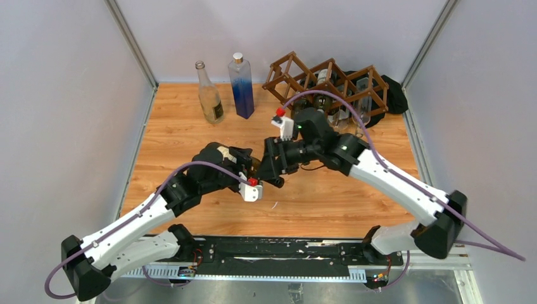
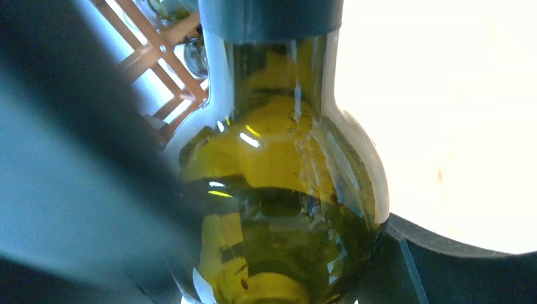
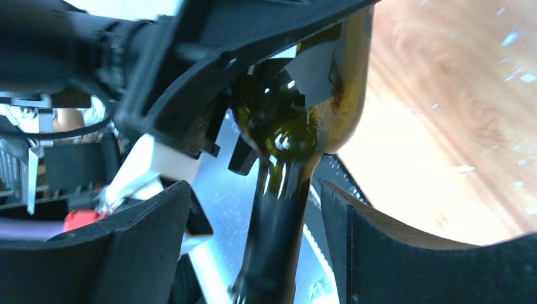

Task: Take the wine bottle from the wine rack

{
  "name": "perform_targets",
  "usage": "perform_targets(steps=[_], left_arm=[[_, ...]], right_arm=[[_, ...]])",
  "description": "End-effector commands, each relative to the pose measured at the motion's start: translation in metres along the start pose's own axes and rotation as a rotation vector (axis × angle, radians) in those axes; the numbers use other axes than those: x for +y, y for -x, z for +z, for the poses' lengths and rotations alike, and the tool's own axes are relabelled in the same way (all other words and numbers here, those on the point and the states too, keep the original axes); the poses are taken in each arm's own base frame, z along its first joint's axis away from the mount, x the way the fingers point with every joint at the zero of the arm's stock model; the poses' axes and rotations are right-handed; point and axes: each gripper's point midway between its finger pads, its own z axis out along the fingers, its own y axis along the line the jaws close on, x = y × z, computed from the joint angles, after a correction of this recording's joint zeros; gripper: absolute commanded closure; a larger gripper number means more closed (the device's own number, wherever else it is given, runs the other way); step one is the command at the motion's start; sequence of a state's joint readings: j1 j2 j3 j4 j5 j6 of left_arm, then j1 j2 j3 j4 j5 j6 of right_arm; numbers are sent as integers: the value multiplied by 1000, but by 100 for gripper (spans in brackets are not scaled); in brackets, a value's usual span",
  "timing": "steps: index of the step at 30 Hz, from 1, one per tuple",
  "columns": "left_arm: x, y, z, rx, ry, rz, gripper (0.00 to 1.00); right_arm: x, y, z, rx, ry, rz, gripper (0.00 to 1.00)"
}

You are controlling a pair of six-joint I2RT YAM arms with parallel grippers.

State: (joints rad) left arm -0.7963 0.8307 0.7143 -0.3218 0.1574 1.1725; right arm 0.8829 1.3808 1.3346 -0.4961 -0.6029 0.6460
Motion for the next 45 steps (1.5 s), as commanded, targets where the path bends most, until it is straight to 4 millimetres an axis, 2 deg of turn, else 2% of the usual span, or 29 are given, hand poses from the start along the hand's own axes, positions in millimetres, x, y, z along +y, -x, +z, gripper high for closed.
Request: perform_targets(steps=[1,3,7,11,14,17,23,28,35,39,45], left_arm=[[46,15,-8,-31,162,-105,100],[53,18,-11,-43,185,-176,100],[74,22,-17,-72,266,-424,100],[102,17,-23,-109,323,-762,100],[124,7,-28,-140,349,-983,100],[143,4,-35,-195,358,-1166,100],[161,7,-39,-360,224,-1492,100],[167,32,-47,-486,123,-1515,100],[170,63,-65,-593,33,-1457,100],[165,75,-72,-627,-25,-1449,100],[162,87,-80,-665,-78,-1440,100]], right_arm=[[5,21,-44,-189,-20,-108,20],[-1,27,-60,-268,-69,-137,18],[-15,35,-93,-403,-146,-140,15],[-29,35,-105,-460,-202,-145,14],[-37,33,-102,-472,-220,-154,15],[-42,32,-90,-505,-166,-193,14],[-30,45,-71,-581,-16,-300,10],[-16,61,-48,-588,55,-349,9],[11,72,-13,-574,252,-349,9],[28,79,-7,-605,340,-351,8],[54,82,-15,-688,515,-360,8]])
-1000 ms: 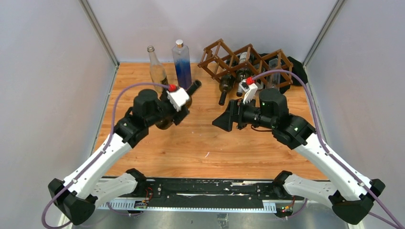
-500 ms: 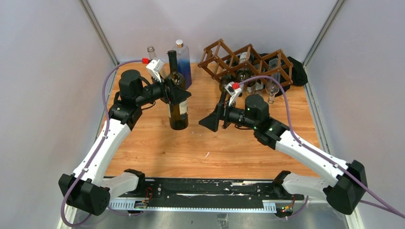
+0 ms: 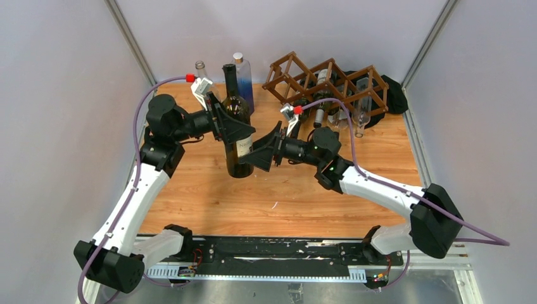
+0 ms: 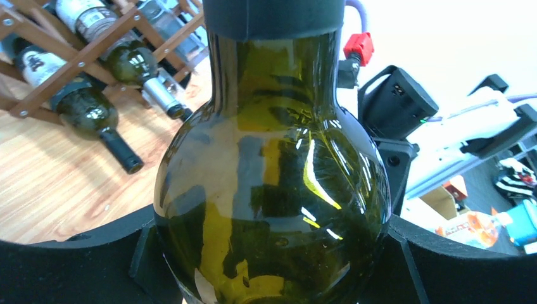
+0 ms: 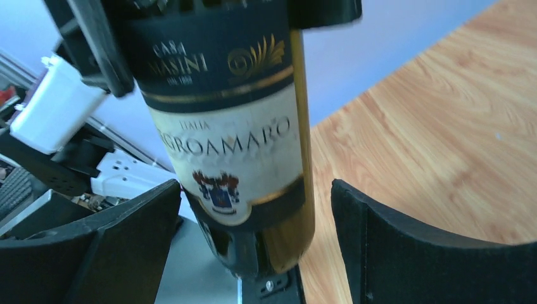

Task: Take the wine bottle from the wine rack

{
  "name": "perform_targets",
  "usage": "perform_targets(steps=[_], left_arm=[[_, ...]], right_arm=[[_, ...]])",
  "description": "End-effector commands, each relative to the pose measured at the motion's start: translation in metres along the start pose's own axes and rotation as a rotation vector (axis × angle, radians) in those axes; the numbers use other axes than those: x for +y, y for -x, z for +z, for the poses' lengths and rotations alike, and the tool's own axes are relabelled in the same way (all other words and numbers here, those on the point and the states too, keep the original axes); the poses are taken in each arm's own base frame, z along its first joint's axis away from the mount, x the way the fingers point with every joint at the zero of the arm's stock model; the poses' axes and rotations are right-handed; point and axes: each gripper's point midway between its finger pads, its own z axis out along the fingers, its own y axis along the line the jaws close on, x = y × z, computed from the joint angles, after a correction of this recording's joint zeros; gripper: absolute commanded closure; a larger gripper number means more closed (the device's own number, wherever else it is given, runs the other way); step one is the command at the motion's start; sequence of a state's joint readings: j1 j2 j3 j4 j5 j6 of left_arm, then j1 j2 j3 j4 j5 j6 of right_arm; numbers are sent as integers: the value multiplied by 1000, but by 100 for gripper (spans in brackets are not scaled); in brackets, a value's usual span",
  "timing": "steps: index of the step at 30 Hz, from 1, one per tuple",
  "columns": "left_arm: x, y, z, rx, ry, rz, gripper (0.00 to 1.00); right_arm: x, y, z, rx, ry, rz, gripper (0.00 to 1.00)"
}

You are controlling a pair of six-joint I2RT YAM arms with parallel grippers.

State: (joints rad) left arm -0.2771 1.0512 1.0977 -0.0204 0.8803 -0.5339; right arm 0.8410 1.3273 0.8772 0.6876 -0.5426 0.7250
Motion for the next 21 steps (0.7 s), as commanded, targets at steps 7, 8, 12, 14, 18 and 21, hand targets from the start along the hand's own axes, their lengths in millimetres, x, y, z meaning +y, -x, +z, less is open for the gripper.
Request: perform_targets(steps=[7,8,12,14,18,21], left_arm=[[-52,26,-10,-53,-183,44,100],[-54,27,-10,-54,-188,45,100],[-60,29,-12,-57,-203,48,100],[-61,27,-13,-52,-208,52,100],[-60,21,-14,-44,-210,48,93],[-62,20,-16,-45,-214,60,64]], right_arm=[[50,16,22,-108,311,44,8],[55,13,25,-98,344,45,8],[68,6,31,-83,435,49,8],[68,5,34,-80,442,54,8],[59,1,37,-44,375,32,31],[55,-1,38,4,317,-7,74]])
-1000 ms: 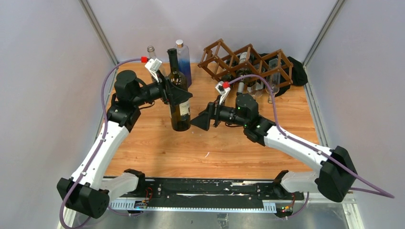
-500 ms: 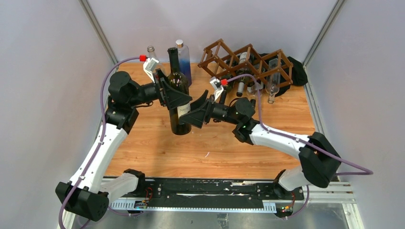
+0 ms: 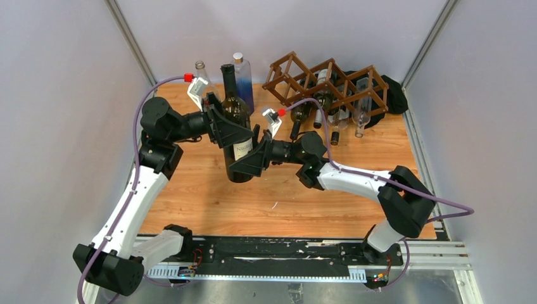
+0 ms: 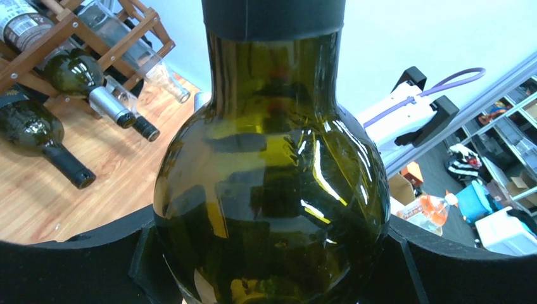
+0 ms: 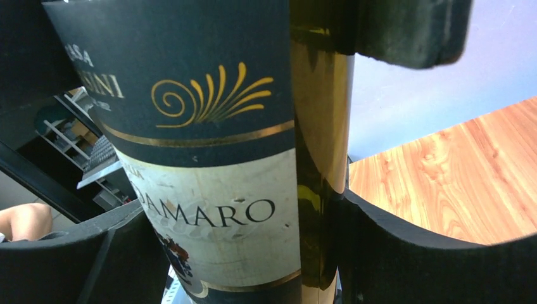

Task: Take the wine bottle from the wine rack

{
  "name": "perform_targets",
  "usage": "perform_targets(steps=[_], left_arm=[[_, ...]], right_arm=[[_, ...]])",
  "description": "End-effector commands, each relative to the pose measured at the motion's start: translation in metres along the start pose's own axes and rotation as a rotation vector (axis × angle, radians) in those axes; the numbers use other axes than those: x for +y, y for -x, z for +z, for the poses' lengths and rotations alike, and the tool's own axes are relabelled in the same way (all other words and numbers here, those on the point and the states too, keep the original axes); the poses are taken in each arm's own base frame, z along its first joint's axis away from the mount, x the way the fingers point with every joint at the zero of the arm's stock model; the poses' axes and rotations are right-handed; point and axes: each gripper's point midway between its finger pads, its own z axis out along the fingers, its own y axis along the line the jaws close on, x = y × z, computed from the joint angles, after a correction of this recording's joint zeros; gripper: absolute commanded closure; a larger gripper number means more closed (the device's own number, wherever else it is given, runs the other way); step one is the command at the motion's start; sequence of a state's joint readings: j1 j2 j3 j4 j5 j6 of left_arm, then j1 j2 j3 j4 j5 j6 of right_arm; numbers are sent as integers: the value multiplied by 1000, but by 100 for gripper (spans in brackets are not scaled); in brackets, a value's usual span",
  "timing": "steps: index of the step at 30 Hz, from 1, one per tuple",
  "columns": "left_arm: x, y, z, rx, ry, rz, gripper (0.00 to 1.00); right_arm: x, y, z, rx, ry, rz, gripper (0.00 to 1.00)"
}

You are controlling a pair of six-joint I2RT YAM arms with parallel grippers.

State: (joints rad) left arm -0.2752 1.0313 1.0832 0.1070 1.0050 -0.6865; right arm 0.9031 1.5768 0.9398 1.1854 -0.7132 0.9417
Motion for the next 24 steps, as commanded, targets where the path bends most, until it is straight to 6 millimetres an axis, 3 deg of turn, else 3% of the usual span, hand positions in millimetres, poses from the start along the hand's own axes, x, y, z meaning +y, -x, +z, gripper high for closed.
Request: perform_targets(steps=[1,2,5,6,9,16,19,24], left_arm=[[-29,13,-6,-40,-70,114,53],[-30,16,-7,-48,-66,124,40],[-31,26,-8,-75,-36,185,7],[-29,27,-8,-71,-13,195,2],[-25,36,-11,-54,57,273,0],[-33,56,-13,-90,78,331,4],[-35,61,-12,-94,79,337,17],[-37,66,-13,-90,85,333,52]], right_arm=[[7,8,5,46,-54,-66,92],[5,7,4,60,-79,-81,99],[-2,-1,-4,101,-146,-112,100],[-6,-7,-8,123,-169,-119,100],[-9,-14,-17,147,-201,-135,100],[-9,-21,-25,180,-228,-161,100],[-9,-21,-27,180,-235,-168,100],[-8,-21,-30,178,-244,-175,100]])
